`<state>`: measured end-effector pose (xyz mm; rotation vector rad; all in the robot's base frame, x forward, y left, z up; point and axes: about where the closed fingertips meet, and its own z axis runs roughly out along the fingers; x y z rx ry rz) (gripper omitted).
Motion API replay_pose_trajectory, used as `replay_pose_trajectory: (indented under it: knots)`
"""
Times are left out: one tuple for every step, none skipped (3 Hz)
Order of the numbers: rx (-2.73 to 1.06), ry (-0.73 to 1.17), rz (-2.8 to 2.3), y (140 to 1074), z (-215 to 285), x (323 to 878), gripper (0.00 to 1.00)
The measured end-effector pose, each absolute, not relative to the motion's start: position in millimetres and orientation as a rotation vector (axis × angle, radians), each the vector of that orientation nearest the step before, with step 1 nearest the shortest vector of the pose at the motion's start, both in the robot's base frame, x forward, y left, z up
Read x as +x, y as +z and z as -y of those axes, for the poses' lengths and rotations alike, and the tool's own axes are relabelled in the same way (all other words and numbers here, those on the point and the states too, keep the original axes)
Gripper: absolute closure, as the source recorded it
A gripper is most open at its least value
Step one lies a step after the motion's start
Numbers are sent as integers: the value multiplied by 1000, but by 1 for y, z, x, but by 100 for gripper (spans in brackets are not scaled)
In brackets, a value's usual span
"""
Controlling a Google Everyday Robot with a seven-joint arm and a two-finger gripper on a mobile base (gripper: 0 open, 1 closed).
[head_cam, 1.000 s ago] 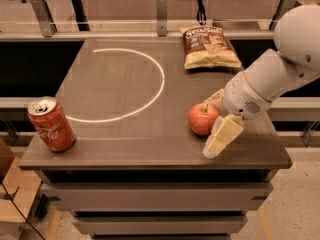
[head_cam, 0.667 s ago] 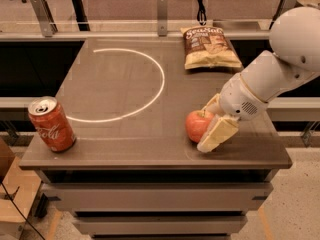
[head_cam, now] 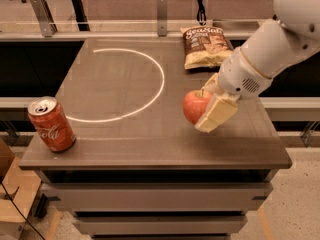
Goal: Pick apple
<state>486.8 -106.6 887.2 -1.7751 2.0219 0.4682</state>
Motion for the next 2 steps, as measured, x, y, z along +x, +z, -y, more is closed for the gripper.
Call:
replay_pose_trajectory:
  knots:
    - [-1790,344,-1975,942,105,495,100]
    - [-1785,326,-1954,954,103,499,100]
